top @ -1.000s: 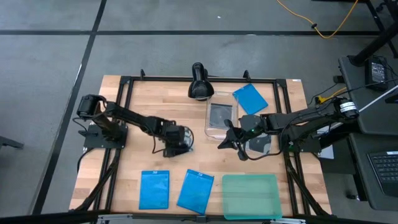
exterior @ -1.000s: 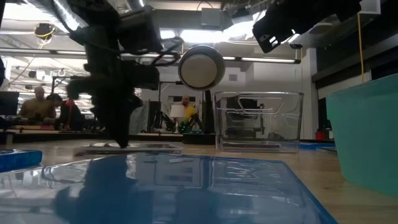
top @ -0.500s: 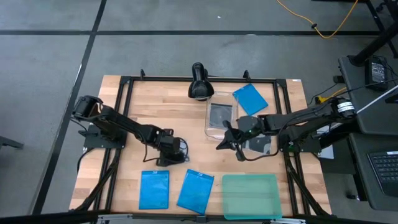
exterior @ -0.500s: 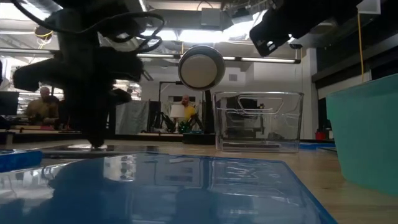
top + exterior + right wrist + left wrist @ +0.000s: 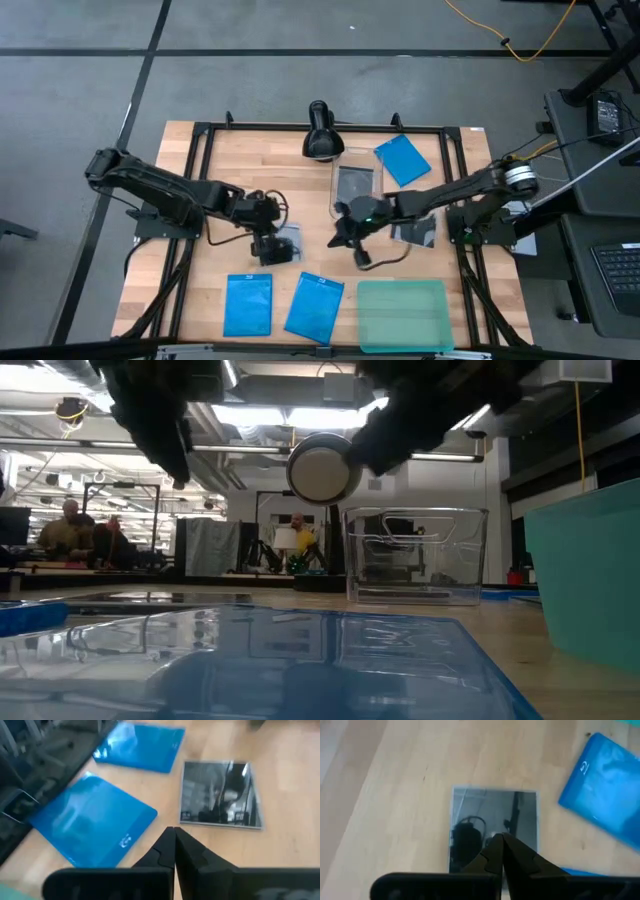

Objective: Pick & place jewel cases by type
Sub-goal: Put the left black CD case into the transparent bin

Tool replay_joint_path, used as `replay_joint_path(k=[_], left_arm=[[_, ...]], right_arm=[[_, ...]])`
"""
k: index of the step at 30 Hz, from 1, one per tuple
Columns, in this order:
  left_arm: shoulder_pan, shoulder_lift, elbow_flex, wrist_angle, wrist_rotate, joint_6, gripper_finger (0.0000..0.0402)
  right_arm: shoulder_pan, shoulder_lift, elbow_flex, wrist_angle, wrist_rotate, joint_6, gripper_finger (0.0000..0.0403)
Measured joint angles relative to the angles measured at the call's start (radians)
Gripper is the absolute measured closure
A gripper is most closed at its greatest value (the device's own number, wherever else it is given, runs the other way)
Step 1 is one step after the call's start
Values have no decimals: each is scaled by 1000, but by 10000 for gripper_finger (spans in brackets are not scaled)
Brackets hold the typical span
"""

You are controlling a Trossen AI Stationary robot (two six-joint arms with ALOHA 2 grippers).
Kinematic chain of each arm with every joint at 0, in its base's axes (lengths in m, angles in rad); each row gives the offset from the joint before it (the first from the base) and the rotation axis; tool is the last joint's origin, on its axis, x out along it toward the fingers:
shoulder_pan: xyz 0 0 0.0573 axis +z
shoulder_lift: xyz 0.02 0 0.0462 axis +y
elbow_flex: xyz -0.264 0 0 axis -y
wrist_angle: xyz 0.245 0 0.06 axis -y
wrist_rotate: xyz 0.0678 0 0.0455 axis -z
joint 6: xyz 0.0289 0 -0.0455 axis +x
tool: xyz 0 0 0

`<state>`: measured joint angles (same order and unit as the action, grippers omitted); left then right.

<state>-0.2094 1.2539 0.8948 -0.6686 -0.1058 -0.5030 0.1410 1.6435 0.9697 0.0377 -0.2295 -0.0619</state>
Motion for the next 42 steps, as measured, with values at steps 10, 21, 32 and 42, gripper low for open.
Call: replay_joint_path(k=[10,21,32,42], left_arm=[[-104,-91,-103,-90,-40,-394,401],[-281,-117,-232,1,-78,-719,401],[-349,-117,-234,15,-187,-770,401],[-351,-117,-235,15,-206,-767,400]], right_arm=[[-20,274,319,-387,13,-127,397],[-30,416,519,-505,139,-151,397],[-33,421,552,-868,249,-153,397],[-29,406,661,-841,289,-169,397]])
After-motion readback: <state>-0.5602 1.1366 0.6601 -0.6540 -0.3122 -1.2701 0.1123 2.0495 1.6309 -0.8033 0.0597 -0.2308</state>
